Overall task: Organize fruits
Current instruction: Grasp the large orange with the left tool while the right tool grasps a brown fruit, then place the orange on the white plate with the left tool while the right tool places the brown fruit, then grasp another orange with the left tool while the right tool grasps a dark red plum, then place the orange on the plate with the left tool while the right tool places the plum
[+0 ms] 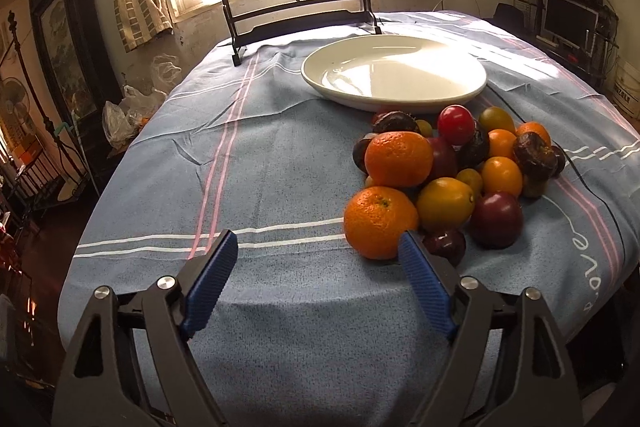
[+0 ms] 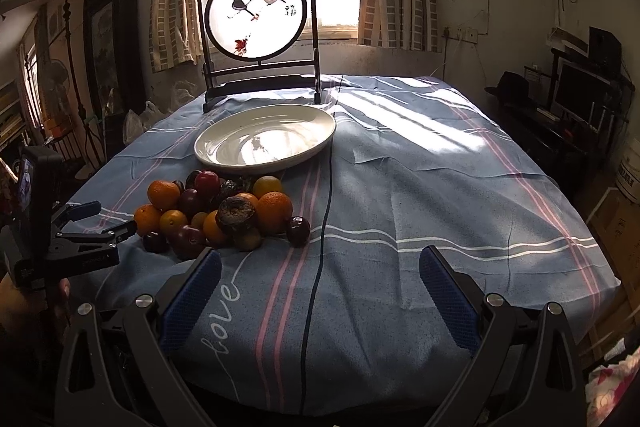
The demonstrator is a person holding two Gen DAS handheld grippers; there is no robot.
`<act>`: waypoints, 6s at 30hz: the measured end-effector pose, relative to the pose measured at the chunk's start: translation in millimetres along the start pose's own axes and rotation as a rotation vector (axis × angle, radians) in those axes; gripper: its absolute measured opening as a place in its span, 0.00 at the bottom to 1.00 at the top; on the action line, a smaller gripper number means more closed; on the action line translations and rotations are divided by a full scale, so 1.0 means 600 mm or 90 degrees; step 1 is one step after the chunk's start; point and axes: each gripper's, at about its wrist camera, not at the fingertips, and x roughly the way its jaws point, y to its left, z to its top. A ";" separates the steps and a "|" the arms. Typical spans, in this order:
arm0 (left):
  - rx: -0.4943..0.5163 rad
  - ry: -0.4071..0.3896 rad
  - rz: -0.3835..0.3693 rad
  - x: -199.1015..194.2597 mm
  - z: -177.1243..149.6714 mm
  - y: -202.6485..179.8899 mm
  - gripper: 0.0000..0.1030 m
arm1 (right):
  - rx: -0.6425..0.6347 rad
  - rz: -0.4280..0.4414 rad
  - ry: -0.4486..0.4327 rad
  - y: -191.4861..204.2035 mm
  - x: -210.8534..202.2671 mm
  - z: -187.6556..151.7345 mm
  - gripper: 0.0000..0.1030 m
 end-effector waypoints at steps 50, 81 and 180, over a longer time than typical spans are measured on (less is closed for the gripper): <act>-0.027 0.016 -0.161 0.004 -0.030 0.029 0.42 | -0.053 0.129 0.081 0.110 0.176 0.033 0.38; -0.051 0.090 -0.202 0.210 0.262 -0.022 0.43 | 0.019 0.163 0.183 0.042 0.397 0.251 0.40; -0.054 -0.023 -0.196 0.113 0.251 0.019 0.66 | 0.049 0.182 0.067 0.008 0.318 0.245 0.60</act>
